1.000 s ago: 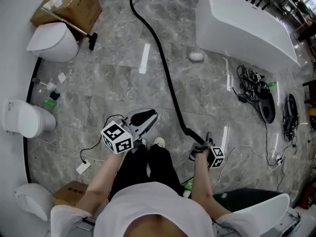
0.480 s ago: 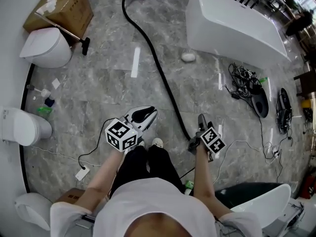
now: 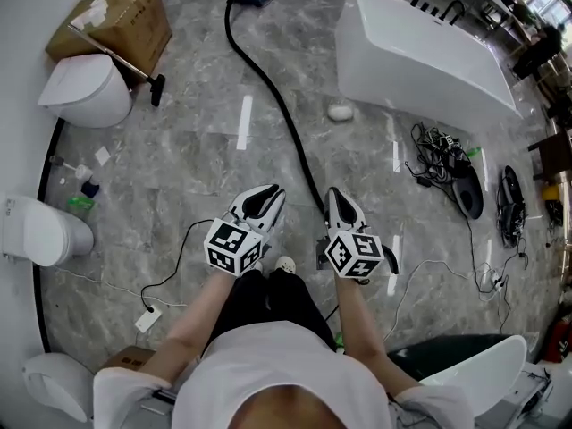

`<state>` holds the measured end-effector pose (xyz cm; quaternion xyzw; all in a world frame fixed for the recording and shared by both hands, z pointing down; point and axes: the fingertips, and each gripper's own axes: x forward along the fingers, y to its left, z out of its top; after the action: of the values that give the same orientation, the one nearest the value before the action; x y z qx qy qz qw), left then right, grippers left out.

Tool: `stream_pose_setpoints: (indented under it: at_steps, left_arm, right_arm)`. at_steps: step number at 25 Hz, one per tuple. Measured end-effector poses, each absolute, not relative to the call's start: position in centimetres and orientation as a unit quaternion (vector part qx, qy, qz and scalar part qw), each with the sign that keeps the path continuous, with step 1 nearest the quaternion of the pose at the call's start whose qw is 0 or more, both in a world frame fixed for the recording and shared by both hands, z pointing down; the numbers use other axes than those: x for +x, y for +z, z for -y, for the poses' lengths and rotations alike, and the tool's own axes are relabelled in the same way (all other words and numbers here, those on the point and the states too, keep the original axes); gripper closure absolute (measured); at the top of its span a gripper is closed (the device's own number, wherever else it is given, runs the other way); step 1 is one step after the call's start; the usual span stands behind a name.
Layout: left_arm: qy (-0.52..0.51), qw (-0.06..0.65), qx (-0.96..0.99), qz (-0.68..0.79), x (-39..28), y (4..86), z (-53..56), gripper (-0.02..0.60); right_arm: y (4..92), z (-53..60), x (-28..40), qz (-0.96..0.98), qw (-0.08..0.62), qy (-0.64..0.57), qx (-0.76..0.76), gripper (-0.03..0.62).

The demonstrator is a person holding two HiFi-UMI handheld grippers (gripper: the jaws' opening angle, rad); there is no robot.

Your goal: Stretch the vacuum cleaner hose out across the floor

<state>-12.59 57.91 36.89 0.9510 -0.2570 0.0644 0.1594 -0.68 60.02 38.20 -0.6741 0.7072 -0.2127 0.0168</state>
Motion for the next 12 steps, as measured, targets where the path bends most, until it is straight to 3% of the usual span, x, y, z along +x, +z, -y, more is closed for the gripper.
stream_pose_setpoints:
  at_steps: [12]
  left_arm:
    - [0.041,0.142,0.943,0.297,-13.9,35.6,-58.1,0.522]
  right_arm:
    - [35.9,-59.9,-7.7,-0.77,-0.017,-0.162,-0.617,0.582]
